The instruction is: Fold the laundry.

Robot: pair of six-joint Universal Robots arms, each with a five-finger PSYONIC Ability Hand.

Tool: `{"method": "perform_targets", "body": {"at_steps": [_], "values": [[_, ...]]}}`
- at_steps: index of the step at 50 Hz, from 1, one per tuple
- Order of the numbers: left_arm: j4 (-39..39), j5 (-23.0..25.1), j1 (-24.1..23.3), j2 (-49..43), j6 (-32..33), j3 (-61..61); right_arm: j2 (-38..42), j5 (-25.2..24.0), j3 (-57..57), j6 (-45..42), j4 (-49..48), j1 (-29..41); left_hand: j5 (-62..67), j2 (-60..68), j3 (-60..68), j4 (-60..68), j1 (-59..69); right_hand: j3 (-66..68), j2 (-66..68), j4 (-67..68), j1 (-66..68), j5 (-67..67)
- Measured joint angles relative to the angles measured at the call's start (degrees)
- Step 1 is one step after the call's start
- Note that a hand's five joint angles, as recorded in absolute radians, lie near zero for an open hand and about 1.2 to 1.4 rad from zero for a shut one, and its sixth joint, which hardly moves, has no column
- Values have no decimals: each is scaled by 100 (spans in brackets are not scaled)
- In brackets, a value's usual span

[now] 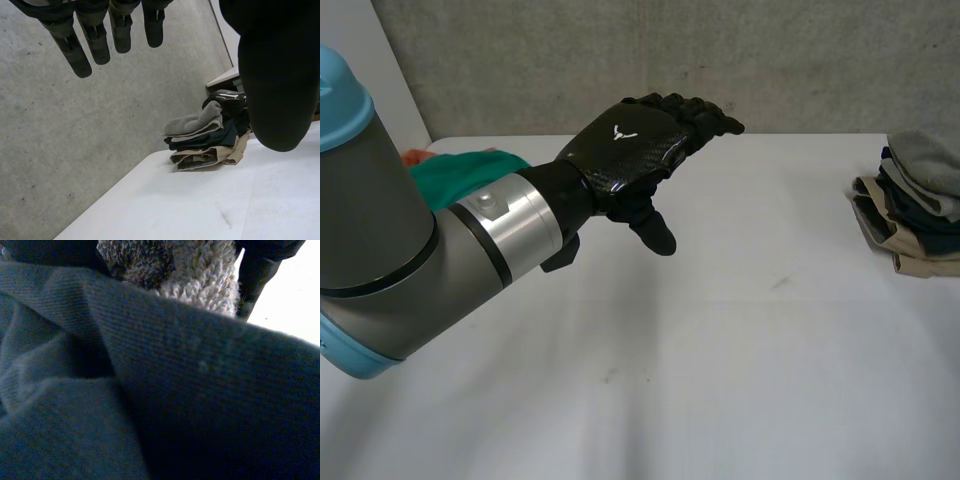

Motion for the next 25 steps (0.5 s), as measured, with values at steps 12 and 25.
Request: {"method": "perform_targets", "body": {"at_steps": [12,25], "values": [[-7,-3,-21,33,-5,-35,-1085,154,609,-263,797,-159,0,0,0,0,2,-5277,-5248,-5550,-4564,-5286],[-19,-2,-173,156,-30,-42,-2653,1120,976,-2806,4089,-972,0,0,0,0,2,-5347,-5306,-5632,-4579,-5337]]}}
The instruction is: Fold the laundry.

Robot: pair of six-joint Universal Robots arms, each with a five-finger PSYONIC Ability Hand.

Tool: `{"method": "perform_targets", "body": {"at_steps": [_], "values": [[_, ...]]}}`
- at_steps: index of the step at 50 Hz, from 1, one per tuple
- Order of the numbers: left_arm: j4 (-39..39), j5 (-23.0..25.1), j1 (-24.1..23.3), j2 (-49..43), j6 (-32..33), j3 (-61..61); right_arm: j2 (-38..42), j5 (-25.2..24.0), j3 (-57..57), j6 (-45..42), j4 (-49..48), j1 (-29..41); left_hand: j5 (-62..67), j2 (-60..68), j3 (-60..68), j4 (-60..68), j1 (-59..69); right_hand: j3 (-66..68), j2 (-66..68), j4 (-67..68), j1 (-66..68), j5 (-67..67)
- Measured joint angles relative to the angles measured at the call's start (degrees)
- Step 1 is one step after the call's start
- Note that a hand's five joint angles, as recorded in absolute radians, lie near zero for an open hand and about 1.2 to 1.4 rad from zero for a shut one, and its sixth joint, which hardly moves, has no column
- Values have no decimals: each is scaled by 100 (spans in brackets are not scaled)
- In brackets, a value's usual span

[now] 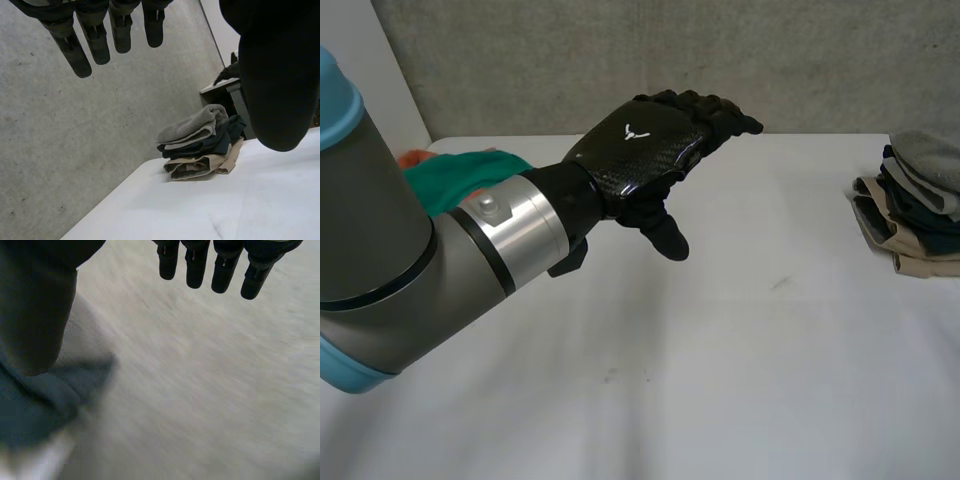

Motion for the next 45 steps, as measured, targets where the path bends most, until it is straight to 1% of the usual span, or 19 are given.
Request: {"method": "perform_targets", "body": {"at_steps": [1,2,4,5,6,8,11,14,18,20,24,27,29,32,35,38,42,45], "values": [[-1,0,-3,13,-2,0,-83,201,-2,-304,159,-60,0,0,0,0,0,0,0,0,0,0],[-3,-2,-4,47,-7,0,-264,723,-19,-991,441,-173,0,0,0,0,0,0,0,0,0,0],[-4,-5,1,81,-10,3,-408,1210,-51,-1503,578,-228,0,0,0,0,0,0,0,0,0,0],[-4,-8,6,104,-12,7,-441,1321,-61,-1605,594,-234,0,0,0,0,0,0,0,0,0,0],[-4,-13,13,125,-13,9,-554,1691,-96,-1893,606,-228,0,0,0,0,0,0,0,0,0,0],[0,-85,55,205,-13,27,-822,2243,-125,-2150,411,-82,0,0,0,0,0,0,0,0,0,0],[7,-242,136,291,-8,50,-1169,2511,-40,-2052,3,216,0,0,0,0,0,0,0,0,0,0],[18,-561,349,378,8,77,-1645,2521,260,-1697,-593,706,0,0,0,0,-4,0,0,0,0,0],[68,-1024,828,428,43,99,-2252,2272,887,-1177,-1388,1516,0,0,0,0,-5,0,-1,0,0,0],[144,-1221,1195,394,80,96,-2519,2093,1310,-956,-1797,2029,0,0,0,0,-5,0,-1,0,0,0],[366,-1385,1872,150,289,82,-2751,1829,1957,-791,-2258,2896,0,0,0,0,-5,-1,-4,-29,0,-1],[619,-1416,2473,-288,698,96,-2793,1684,2488,-791,-2465,3733,0,0,0,0,-4,-1,-5,-29,0,0],[776,-1404,2814,-654,1045,131,-2762,1650,2745,-843,-2497,4179,0,0,1,0,-4,-1,-5,-29,0,0],[945,-1359,3174,-1285,1595,272,-2599,1642,2997,-1001,-2377,4653,0,0,0,0,1,-1,-6,-29,0,-1],[1050,-1244,3437,-2011,2143,523,-2325,1675,3164,-1272,-2116,4994,0,3,0,8,16,-1,-6,-29,0,-1],[1103,-1006,3630,-2709,2532,825,-2039,1768,3270,-1620,-1774,5175,46,70,50,73,99,-1,-6,-29,0,-1],[1126,-552,3801,-3397,2735,1119,-1794,1930,3360,-2014,-1381,5226,328,407,334,427,514,-1,-6,-29,0,0],[1150,-219,3857,-3691,2752,1224,-1726,2006,3427,-2162,-1229,5191,558,631,574,664,744,-1,-6,-29,0,-1]]}}
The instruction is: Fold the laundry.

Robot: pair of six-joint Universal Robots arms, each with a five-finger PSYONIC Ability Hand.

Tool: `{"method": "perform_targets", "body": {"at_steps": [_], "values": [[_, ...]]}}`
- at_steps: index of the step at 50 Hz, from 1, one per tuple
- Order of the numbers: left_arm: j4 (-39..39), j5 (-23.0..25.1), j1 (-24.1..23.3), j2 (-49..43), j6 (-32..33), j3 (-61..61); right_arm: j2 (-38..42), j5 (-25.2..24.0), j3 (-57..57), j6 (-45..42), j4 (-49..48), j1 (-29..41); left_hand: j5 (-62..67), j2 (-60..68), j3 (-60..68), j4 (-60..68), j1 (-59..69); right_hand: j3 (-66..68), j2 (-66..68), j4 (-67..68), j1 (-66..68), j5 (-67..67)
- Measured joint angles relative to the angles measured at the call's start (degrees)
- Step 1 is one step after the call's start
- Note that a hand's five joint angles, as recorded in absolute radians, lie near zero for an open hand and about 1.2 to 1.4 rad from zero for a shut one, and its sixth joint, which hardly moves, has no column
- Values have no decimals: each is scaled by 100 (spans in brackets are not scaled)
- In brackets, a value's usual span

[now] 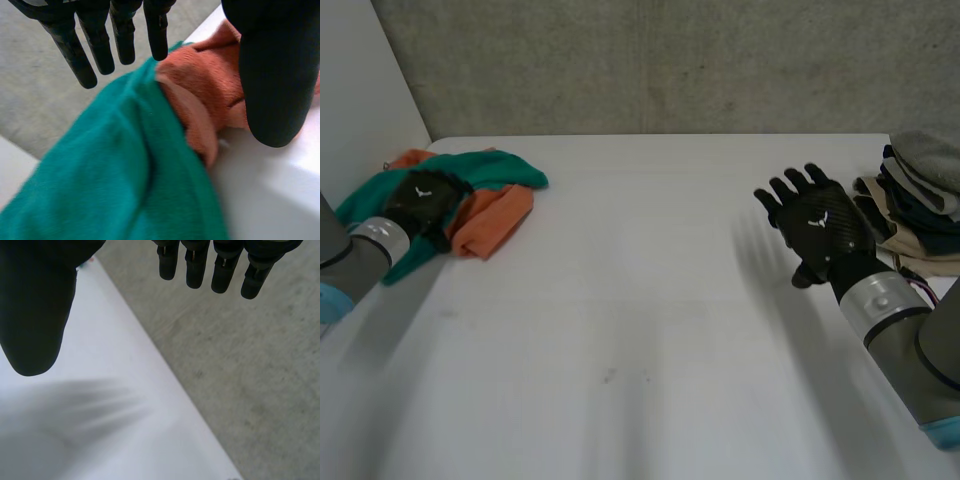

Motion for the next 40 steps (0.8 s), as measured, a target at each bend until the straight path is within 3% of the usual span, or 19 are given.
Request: {"method": "perform_targets", "body": {"at_steps": [9,10,14,17,22,27,33,40], "values": [[193,403,-49,-221,-61,14,10,43,144,-35,57,-89,838,856,870,846,897,0,0,0,0,0],[214,409,-75,-226,-63,6,7,42,156,-27,52,-92,1328,1404,1382,1365,1409,0,0,0,0,0],[273,395,-153,-232,-61,-17,8,41,178,-8,35,-92,2057,2166,2176,2152,1980,0,0,0,0,0],[343,364,-211,-213,-53,-52,44,46,182,-2,28,-90,3749,3882,3880,3871,3616,0,0,0,0,0],[510,271,-337,-62,-54,-156,111,55,181,-9,25,-88,4729,4761,4899,4903,4631,0,0,0,0,0],[714,1,-493,370,-125,-281,141,58,178,-22,22,-88,4780,4901,5006,5023,4643,2,0,0,0,0],[1079,-561,-759,1478,-791,-359,147,61,172,-29,15,-87,4780,5030,5008,5025,4643,3,0,0,0,0],[1627,-861,-1005,3053,-3023,-384,145,72,169,-30,19,-87,4816,5035,5008,5026,4643,3,0,0,0,0]]}}
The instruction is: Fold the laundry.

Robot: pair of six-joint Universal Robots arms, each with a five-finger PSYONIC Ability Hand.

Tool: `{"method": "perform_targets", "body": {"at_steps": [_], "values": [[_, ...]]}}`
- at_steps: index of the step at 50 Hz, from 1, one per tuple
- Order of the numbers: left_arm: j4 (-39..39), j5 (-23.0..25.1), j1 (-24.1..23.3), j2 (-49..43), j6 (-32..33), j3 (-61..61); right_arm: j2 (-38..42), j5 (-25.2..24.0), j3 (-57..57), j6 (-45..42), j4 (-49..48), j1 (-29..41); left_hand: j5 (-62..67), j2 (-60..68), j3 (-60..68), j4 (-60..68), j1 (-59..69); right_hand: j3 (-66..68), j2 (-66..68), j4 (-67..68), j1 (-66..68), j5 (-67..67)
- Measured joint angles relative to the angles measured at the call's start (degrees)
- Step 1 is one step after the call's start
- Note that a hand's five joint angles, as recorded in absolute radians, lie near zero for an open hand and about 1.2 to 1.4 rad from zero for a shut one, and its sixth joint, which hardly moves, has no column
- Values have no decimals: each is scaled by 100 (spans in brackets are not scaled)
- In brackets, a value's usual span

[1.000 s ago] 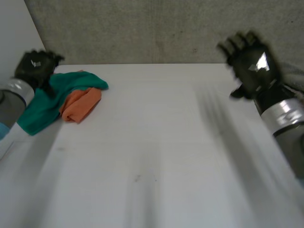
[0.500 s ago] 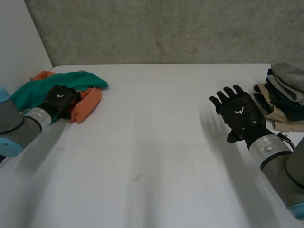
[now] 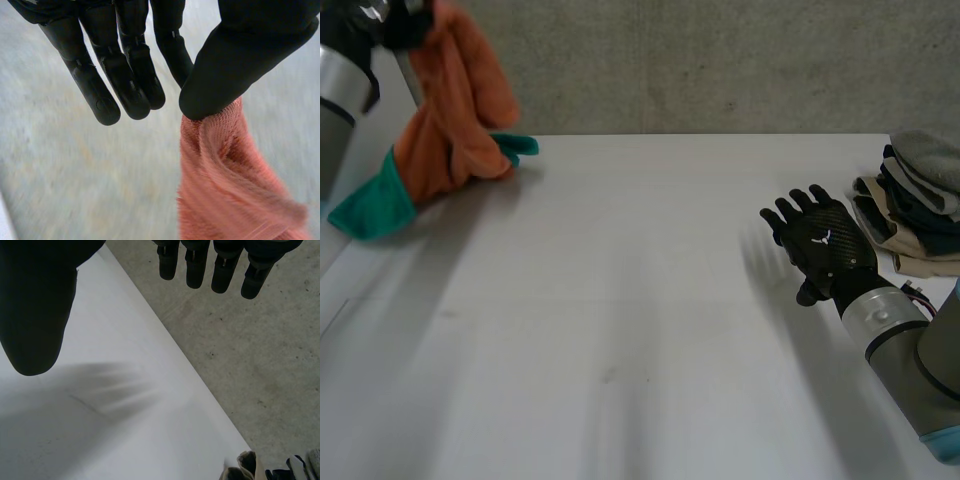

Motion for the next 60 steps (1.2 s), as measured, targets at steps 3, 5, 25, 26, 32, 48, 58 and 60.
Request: {"method": "perform_targets", "body": {"at_steps": [3,5,25,26,32,48,58,60], "values": [[75,20,-111,349,-901,-9,-5,22,-1,3,-5,0,0,0,0,0,0,0,0,0,0,0],[85,43,-272,452,-1346,-14,-8,58,-5,5,-11,-1,1,0,2,0,0,0,0,0,0,0],[96,-158,-2953,-213,-2267,606,-29,901,-86,69,-63,-168,49,15,32,22,0,0,0,0,0,0],[102,-194,-3015,-270,-2264,648,-29,916,-88,73,-63,-184,49,15,32,23,0,0,0,0,0,0],[120,-357,-3305,-721,-2235,790,-31,1048,-120,89,-64,-269,-1405,-1586,-1427,-1459,-1691,0,0,0,0,0],[-341,-202,-2776,-460,-1089,-868,-204,1270,-316,118,119,-523,-5377,-5649,-5574,-5687,-5377,0,0,0,0,0],[-1156,-258,-1675,-327,1031,-1290,-634,789,-397,236,1230,-296,-5303,-5447,-5425,-5457,-5109,0,0,0,0,0],[-1239,-266,-1489,-516,1394,-1259,-665,479,-390,245,1579,-105,-5173,-5363,-5329,-5361,-5004,0,0,0,0,0]]}}
